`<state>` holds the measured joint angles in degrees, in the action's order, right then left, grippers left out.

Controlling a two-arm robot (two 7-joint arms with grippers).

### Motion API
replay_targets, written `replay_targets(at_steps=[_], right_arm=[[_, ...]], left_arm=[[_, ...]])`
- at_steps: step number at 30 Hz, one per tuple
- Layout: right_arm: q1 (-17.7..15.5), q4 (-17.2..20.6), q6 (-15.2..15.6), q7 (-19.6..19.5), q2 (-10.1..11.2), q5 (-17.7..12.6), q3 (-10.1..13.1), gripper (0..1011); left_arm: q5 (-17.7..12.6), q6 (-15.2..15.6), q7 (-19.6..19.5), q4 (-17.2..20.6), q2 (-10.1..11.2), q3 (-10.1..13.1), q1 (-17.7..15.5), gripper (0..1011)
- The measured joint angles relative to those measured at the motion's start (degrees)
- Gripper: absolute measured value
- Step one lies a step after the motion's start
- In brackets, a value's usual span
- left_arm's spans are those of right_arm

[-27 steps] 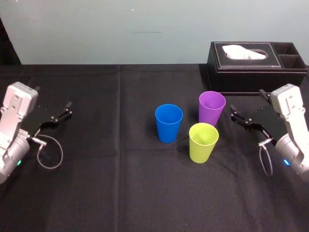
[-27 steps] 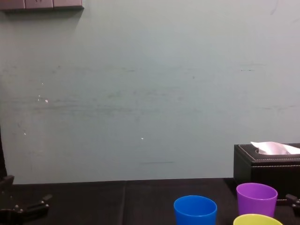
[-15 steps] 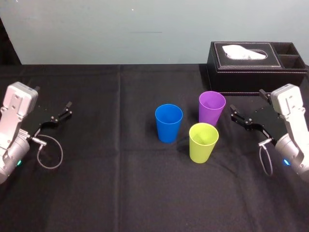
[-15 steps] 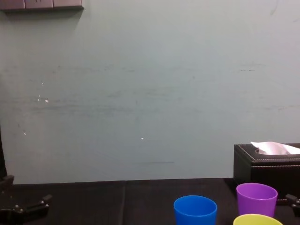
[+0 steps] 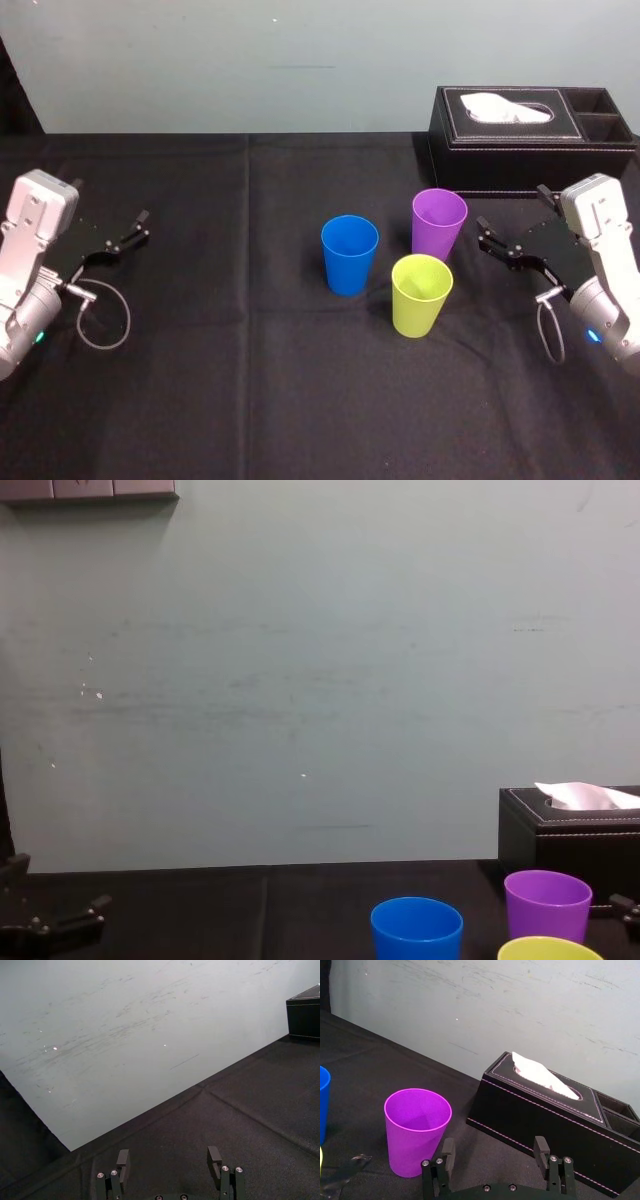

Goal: Stack the three plastic cups sequentially using one hand.

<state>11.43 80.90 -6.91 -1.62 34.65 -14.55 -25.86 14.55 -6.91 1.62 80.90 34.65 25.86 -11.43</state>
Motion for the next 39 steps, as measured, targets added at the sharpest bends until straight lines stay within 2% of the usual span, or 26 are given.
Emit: replay_targets(at_steps=[8,20,33,39], right_arm=[[0.0,0.0,0.0,0.0,0.0,0.0,0.0,1003],[-2.11,3.14,-0.52,0.96,0.27,0.5,2.35,1002],[-9.63,11.48,1.04,5.9,3.19,-5.01,6.76,1003],[-11.97,14.0,2.49,8.25,4.17,-6.2,7.33,1003]], left_arm=[[0.0,0.0,0.0,0.0,0.0,0.0,0.0,1011],[0.0,0.0,0.0,0.0,0.0,0.0,0.0,1011],[0.0,0.0,0.0,0.0,0.0,0.0,0.0,1011],[0.0,0.0,0.0,0.0,0.0,0.0,0.0,1011]])
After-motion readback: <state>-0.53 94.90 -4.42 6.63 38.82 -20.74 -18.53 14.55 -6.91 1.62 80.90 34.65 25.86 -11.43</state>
